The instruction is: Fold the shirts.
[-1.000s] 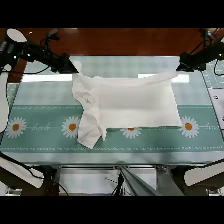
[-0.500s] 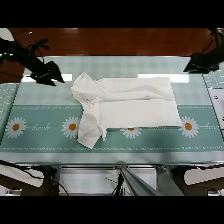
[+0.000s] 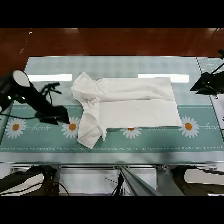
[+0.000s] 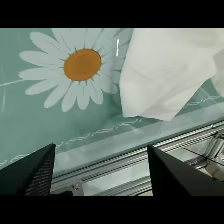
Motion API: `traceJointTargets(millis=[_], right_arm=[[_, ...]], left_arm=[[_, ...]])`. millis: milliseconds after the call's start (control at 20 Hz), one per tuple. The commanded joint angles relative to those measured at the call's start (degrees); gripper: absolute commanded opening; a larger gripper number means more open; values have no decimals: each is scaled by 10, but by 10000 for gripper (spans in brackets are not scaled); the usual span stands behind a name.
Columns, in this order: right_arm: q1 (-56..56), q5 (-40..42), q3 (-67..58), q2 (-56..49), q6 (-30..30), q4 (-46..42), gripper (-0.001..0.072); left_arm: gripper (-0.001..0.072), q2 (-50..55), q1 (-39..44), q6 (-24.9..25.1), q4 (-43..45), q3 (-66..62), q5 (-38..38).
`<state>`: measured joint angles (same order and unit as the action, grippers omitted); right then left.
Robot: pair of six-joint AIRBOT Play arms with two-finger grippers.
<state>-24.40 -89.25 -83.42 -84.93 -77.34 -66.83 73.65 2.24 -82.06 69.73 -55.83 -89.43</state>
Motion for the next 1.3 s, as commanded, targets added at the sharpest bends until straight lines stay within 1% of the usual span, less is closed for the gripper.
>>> traceJointTargets(millis=[0, 100, 200, 450, 700, 750, 800, 850, 950, 1050, 1150, 1250], right_arm=[[0, 26, 47, 7, 16, 29, 441], [2, 38, 50, 7, 19, 33, 441], [2, 45, 50, 7, 21, 36, 441], [2, 52, 50, 7, 21, 36, 440], [2, 52, 50, 7, 20, 36, 439], [2, 51, 50, 7, 20, 37, 439], [2, 51, 50, 7, 20, 38, 439], [2, 48, 50, 7, 20, 40, 438], [2, 47, 50, 7, 20, 39, 438], [2, 47, 50, 7, 21, 19, 438], [1, 46, 54, 7, 20, -31, 439], [-16, 42, 83, 7, 25, -24, 440]], left_arm=[[714, -21, 68, 6, -7, 97, 89], [714, -12, 109, 5, -7, 100, 143], [714, -2, 144, 5, -8, 100, 181], [714, 29, 207, 5, -8, 100, 185], [707, 30, 217, 0, -7, 100, 204], [650, 33, 217, -22, 2, 100, 218], [373, 37, 217, -43, 19, 100, 229], [118, 40, 217, -56, 37, 99, 234], [23, 41, 217, -59, 54, 99, 231], [20, 41, 216, -59, 55, 99, 218], [19, 35, 216, -59, 53, 99, 211], [19, 20, 216, -58, 53, 99, 209]])
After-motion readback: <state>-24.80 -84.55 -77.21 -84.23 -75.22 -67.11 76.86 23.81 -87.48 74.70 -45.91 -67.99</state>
